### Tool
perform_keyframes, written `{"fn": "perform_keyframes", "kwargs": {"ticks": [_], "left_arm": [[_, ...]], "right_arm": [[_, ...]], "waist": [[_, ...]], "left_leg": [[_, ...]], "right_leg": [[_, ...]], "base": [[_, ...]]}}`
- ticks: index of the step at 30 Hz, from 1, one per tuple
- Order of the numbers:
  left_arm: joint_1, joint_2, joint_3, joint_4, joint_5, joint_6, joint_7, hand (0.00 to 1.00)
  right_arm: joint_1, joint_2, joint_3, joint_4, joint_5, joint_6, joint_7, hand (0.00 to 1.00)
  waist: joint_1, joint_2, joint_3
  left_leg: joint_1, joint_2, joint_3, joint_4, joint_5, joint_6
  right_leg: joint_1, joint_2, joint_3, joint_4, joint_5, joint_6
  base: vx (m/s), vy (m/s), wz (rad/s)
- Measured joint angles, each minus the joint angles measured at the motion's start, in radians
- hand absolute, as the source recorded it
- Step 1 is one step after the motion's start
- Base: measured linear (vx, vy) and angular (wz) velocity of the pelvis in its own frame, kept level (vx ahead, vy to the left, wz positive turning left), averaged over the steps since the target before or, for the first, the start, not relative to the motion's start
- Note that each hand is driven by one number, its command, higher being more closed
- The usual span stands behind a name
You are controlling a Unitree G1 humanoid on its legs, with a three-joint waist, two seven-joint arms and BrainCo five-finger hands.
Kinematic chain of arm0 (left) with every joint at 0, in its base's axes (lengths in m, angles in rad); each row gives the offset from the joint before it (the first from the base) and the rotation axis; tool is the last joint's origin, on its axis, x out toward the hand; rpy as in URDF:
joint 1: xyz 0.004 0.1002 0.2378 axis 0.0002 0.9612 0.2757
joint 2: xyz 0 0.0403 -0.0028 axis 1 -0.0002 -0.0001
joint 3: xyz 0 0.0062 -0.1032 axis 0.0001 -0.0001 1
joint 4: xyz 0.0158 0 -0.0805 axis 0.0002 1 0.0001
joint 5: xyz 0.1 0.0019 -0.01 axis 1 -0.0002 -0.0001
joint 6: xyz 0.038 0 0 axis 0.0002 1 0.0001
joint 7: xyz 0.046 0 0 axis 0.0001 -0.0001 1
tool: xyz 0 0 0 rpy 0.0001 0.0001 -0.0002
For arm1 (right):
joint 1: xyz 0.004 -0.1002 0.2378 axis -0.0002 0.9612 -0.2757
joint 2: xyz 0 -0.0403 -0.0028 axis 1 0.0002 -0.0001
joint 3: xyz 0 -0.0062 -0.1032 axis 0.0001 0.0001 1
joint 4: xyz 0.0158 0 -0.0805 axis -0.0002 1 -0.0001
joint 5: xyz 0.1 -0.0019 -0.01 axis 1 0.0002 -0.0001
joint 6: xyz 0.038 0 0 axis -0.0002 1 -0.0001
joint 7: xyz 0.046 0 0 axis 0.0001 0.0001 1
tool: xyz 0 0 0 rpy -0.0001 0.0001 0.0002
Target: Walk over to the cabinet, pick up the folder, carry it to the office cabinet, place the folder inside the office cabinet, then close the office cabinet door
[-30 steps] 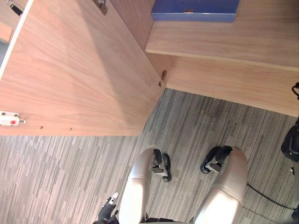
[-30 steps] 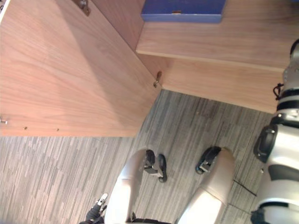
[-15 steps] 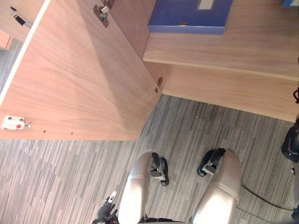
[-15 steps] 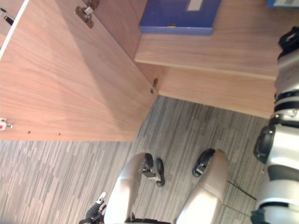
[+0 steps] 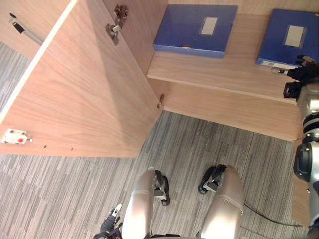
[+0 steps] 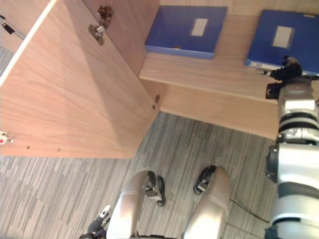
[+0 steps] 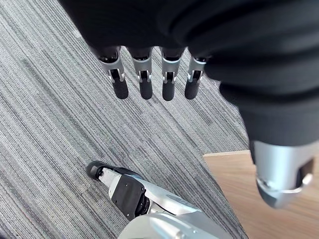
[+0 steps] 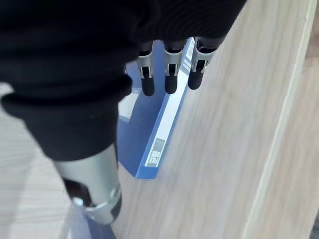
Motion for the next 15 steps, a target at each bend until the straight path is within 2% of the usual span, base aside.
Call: {"fn": "perform_keyframes", "kwargs": {"ticks": [5,11,15], "left_arm": [[0.000,0.001,0.000,0.004,0.001,0.000,0.000,0.00],[-0.002,0.001,0.000,0.006,0.001,0.000,-0.004,0.00],[-0.008,0.003,0.001,0.024,0.001,0.000,-0.004,0.00]], "right_arm": [[0.055,0.011,-0.004,-0.027,-0.165,-0.008,0.015,0.00],[0.089,0.037,-0.008,-0.031,-0.180,-0.014,0.065,0.00],[0.122,0.071,-0.008,-0.048,-0.217,-0.018,0.063,0.00]], "waist": [[0.005,-0.003,-0.017],[0.006,-0.004,-0.019],[0.008,-0.008,-0.034]], "left_leg": [[0.003,-0.001,0.003,-0.016,0.001,0.000],[0.009,-0.002,0.005,-0.021,0.001,0.000],[0.022,-0.001,0.005,-0.030,0.002,-0.001]], "right_leg": [[0.000,0.002,0.000,-0.009,0.004,-0.006],[0.003,0.002,-0.001,-0.013,0.005,-0.006],[0.017,0.006,-0.005,-0.023,0.008,-0.002]], "base": [[0.07,-0.030,-0.01],[0.05,-0.038,-0.01],[0.03,-0.030,-0.02]]}}
